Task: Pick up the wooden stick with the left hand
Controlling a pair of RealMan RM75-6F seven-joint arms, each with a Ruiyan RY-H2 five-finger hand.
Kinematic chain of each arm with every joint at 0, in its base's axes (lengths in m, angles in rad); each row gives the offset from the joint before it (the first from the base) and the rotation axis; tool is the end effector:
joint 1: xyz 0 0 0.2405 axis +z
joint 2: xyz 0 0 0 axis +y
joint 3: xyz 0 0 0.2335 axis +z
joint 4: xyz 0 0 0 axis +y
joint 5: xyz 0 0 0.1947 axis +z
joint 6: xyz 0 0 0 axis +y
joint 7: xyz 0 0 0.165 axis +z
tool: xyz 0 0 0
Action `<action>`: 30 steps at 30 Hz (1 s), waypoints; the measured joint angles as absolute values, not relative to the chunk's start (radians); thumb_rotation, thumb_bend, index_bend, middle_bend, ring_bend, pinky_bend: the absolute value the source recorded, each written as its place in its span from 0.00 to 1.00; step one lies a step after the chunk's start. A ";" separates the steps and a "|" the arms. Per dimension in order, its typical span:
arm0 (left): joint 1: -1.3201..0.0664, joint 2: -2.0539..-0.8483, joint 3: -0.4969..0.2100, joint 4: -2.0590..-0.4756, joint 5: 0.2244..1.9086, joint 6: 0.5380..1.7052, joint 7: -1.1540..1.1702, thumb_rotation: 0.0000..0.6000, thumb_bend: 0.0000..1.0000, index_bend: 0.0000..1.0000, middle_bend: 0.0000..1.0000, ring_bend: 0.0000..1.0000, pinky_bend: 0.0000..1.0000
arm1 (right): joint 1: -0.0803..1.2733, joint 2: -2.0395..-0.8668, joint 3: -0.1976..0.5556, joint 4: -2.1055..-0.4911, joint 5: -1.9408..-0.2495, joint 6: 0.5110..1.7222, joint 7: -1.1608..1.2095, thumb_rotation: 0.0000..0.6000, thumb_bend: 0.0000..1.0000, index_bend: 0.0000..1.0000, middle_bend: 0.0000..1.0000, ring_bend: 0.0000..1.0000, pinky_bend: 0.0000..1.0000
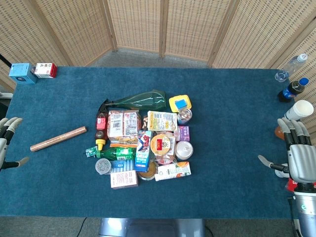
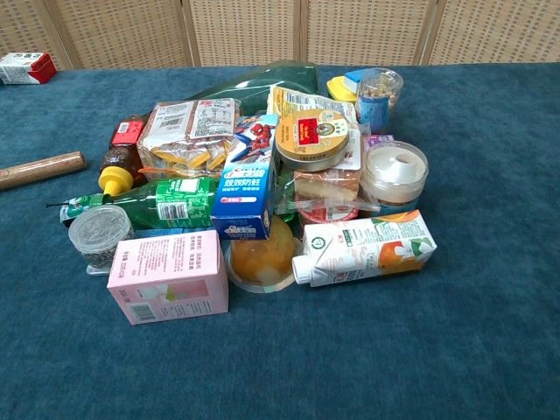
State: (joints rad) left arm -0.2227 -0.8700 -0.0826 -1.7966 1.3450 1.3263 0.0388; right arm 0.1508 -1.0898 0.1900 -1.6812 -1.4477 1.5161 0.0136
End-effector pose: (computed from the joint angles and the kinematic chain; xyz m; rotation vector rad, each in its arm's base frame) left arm -0.2625 0.2389 0.2092 -1.4311 -0.8950 -0.8009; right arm -0.2505 -0.2396 0.1966 1.2700 -0.8041 1.0941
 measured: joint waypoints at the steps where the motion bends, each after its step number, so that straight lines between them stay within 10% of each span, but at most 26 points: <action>1: -0.224 -0.870 -0.083 -1.797 1.344 1.324 0.040 1.00 0.15 0.00 0.01 0.00 0.00 | 0.151 -1.091 0.190 -1.680 -1.447 1.515 0.015 0.80 0.11 0.03 0.07 0.00 0.00; 30: -0.549 -1.043 -0.151 -1.643 0.980 0.858 0.260 1.00 0.15 0.04 0.13 0.04 0.00 | 0.095 -1.064 0.185 -1.660 -1.408 1.561 0.074 0.79 0.11 0.03 0.07 0.00 0.00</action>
